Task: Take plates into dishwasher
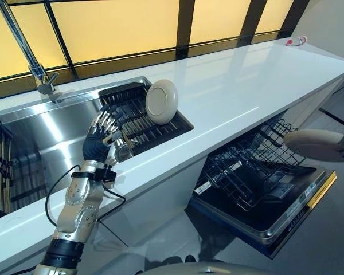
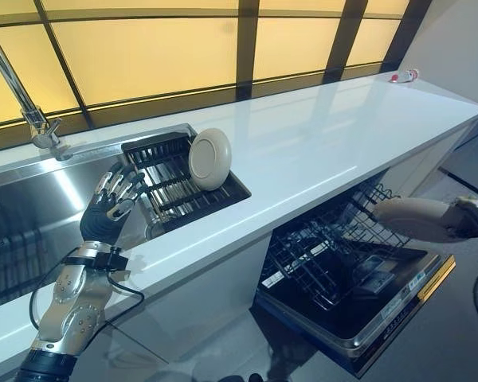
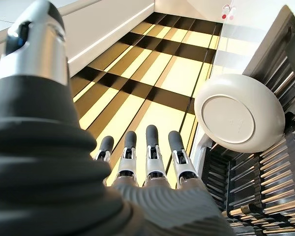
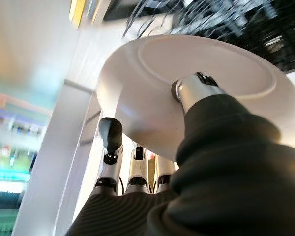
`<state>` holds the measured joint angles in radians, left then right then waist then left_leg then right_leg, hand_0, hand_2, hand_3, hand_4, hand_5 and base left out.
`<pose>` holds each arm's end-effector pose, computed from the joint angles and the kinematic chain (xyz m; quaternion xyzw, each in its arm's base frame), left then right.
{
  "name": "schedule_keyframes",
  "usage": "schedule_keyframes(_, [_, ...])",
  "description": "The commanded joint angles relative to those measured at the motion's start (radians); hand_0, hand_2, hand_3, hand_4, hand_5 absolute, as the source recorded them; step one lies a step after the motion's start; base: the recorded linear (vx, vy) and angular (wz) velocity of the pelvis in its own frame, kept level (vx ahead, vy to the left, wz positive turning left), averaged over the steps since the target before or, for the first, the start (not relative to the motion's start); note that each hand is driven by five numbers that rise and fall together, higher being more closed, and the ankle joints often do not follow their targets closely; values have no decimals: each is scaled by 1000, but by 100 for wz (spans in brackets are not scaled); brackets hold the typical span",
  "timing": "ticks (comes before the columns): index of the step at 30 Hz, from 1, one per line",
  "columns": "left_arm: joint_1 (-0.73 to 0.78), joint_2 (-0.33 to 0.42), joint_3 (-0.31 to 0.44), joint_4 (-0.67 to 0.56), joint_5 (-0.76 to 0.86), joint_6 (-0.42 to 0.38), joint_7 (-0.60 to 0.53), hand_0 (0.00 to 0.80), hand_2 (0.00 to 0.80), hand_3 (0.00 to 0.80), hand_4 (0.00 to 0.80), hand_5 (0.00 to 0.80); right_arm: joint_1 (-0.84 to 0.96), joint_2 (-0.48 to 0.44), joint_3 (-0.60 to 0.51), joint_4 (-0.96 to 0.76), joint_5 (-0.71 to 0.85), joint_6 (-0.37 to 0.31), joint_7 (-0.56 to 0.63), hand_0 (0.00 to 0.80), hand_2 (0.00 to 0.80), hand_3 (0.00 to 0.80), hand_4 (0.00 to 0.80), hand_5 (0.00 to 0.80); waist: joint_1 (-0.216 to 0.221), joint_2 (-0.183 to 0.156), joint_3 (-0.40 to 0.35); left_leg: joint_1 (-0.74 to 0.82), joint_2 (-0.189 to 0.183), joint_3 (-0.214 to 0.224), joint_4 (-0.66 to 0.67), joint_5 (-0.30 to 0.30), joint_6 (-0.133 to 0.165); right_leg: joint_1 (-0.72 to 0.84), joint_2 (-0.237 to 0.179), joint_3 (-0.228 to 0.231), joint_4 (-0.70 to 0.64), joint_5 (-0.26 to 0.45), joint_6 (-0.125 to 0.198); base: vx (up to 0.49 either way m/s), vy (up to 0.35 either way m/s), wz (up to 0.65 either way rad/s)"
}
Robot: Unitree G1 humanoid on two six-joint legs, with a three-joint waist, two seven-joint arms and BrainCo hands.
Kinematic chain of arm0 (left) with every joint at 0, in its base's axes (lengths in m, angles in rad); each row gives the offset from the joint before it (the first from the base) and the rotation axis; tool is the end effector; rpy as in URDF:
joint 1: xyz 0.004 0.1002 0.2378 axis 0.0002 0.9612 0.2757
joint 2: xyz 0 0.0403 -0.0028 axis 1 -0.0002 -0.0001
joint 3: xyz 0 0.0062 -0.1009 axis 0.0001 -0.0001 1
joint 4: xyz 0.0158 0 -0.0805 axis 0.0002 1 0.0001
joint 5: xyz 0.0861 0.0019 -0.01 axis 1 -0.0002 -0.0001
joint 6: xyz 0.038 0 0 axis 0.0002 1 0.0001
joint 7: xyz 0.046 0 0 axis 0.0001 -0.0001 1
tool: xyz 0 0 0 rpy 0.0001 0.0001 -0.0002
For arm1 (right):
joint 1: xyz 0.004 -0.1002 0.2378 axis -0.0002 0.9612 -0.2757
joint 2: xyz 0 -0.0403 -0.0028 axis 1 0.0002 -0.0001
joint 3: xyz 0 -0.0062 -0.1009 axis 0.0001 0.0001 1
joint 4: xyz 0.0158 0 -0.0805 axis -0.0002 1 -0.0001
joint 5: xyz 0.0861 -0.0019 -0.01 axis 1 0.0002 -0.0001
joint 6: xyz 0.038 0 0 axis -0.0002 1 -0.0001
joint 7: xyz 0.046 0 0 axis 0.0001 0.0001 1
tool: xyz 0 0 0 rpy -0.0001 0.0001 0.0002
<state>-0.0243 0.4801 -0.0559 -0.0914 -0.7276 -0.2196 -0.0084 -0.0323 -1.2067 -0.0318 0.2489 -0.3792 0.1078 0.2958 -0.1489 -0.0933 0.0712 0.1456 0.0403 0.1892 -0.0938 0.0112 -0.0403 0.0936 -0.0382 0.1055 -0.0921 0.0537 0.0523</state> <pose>0.1928 0.2210 0.0920 -0.1285 -0.1417 -0.0440 0.9805 0.1852 -0.3662 0.1706 -0.6731 0.2325 -0.0066 0.7021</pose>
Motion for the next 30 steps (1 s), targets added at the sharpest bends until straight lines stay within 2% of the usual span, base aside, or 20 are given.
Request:
schedule_keyframes(1, [-68, 16, 8, -29, 32, -26, -11, 0, 0, 0, 0, 0, -172, 20, 49, 102, 42, 32, 7, 800, 800, 800, 800, 800, 53, -14, -22, 22, -50, -25, 7, -87, 98, 3, 56, -71, 5, 6, 6, 0, 0, 0])
schedule_keyframes(6, [-91, 13, -5, -16, 31, -20, -9, 0, 0, 0, 0, 0, -268, 93, 164, 221, 80, 53, 8, 800, 800, 800, 800, 800, 77, -8, -15, 26, -51, -39, 7, -85, 98, 13, 51, -91, 5, 2, 2, 0, 0, 0])
schedule_keyframes(10, [-104, 6, -14, -8, 36, -20, -6, 0, 0, 0, 0, 0, -305, 146, 214, 284, 139, 78, -4, 800, 800, 800, 800, 800, 90, -3, -10, 29, -51, -50, 7, -84, 98, 19, 48, -105, 5, 0, -1, -8, -22, 4])
schedule_keyframes(16, [-120, -9, -30, 8, 43, -22, -15, 0, 0, 0, 0, 0, -353, 245, 246, 367, 265, 129, -30, 800, 800, 800, 800, 800, 110, 10, -6, 33, -53, -65, 7, -81, 97, 29, 44, -126, 5, -4, -6, -9, -18, 8])
schedule_keyframes(21, [-138, -10, -38, 16, 41, -18, -10, 0, 0, 0, 0, 0, -401, 309, 265, 450, 324, 145, -69, 800, 800, 800, 800, 800, 130, 19, -3, 34, -54, -78, 7, -80, 97, 35, 41, -143, 5, -9, -11, -7, -25, 4])
schedule_keyframes(30, [-157, -5, -53, 18, 43, -16, -3, 0, 0, 0, 0, 0, -485, 402, 332, 612, 326, 179, -83, 800, 800, 800, 800, 800, 167, 34, 11, 31, -59, -108, 7, -73, 99, 44, 34, -170, 5, -16, -17, -21, -32, 9])
